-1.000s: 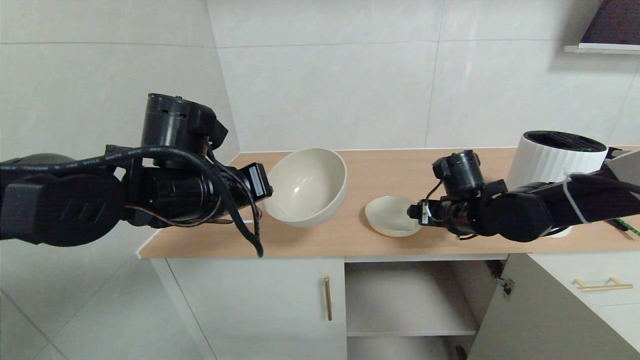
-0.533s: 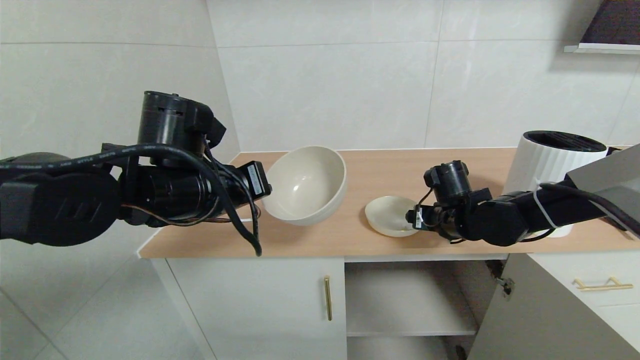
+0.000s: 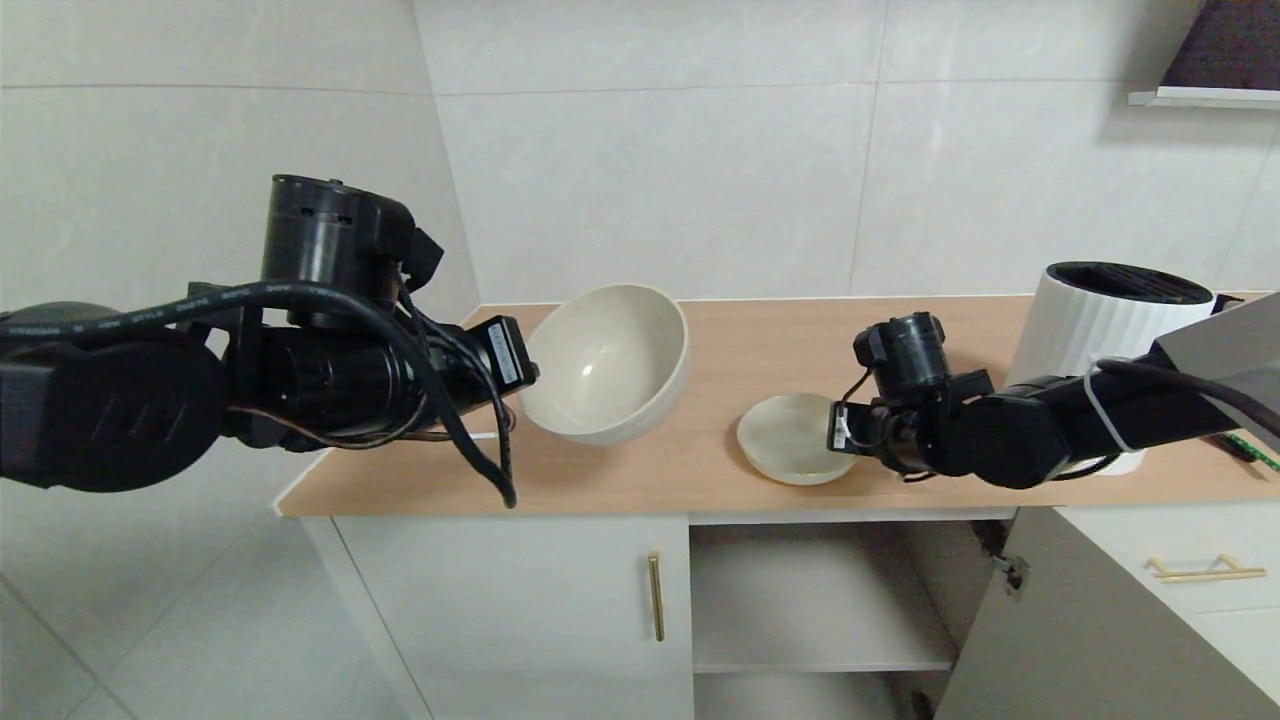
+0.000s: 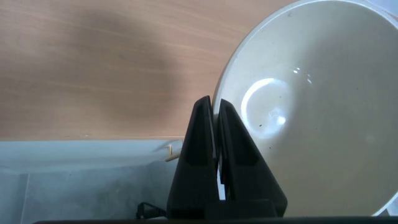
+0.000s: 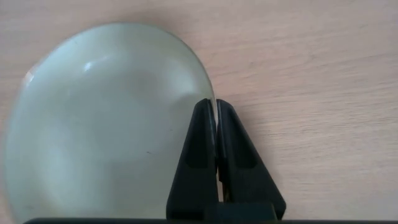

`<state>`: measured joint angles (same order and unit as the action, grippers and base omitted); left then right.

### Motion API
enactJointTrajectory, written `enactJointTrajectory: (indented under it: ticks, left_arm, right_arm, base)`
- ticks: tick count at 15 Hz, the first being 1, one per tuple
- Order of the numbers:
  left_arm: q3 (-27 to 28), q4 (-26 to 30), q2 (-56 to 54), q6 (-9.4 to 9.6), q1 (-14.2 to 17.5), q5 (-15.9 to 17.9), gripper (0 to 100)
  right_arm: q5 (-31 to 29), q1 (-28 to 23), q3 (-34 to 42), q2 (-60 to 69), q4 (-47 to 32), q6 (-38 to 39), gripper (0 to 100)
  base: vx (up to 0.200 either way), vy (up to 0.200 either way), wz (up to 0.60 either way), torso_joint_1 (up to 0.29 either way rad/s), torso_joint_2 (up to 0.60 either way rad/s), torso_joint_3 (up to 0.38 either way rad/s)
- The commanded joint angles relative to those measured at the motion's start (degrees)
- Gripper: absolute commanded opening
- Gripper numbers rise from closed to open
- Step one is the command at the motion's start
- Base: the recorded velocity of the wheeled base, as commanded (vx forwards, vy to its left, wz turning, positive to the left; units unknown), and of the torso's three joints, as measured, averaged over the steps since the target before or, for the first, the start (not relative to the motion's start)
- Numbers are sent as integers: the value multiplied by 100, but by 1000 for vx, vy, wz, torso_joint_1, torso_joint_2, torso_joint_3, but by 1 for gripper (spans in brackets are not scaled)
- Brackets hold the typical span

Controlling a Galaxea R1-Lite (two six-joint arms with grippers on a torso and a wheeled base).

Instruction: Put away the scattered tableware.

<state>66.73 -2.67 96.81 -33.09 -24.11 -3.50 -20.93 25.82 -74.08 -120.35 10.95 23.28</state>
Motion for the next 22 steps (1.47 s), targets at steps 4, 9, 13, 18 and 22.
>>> enactJointTrajectory:
  ticks: [4, 9, 13, 18, 22]
  left_arm:
    - [-415, -5, -777, 39, 47, 69, 0]
    - [-1575, -5, -2025, 452, 47, 701, 0]
    - [-2199, -14, -2377, 443, 47, 701, 0]
    - [-2314, -14, -2254, 408, 47, 701, 0]
    - [-2314, -14, -2192, 426, 47, 701, 0]
  right_arm:
    - [871, 20, 772, 1453, -154, -8, 0]
    - [2234, 20, 1590, 3210, -1446, -87, 0]
    - [2304, 20, 2152, 3738, -1745, -140, 0]
    - [2313, -42, 2363, 3843, -1701, -254, 0]
    - [2278, -130, 2372, 3720, -1552, -281, 0]
  base:
    - [0, 0, 0, 0, 0, 0]
    - [0, 0, 0, 0, 0, 0]
    - [0, 0, 0, 0, 0, 0]
    - [-120, 0, 0, 4, 4, 0]
    - [-50, 0, 0, 4, 2, 1]
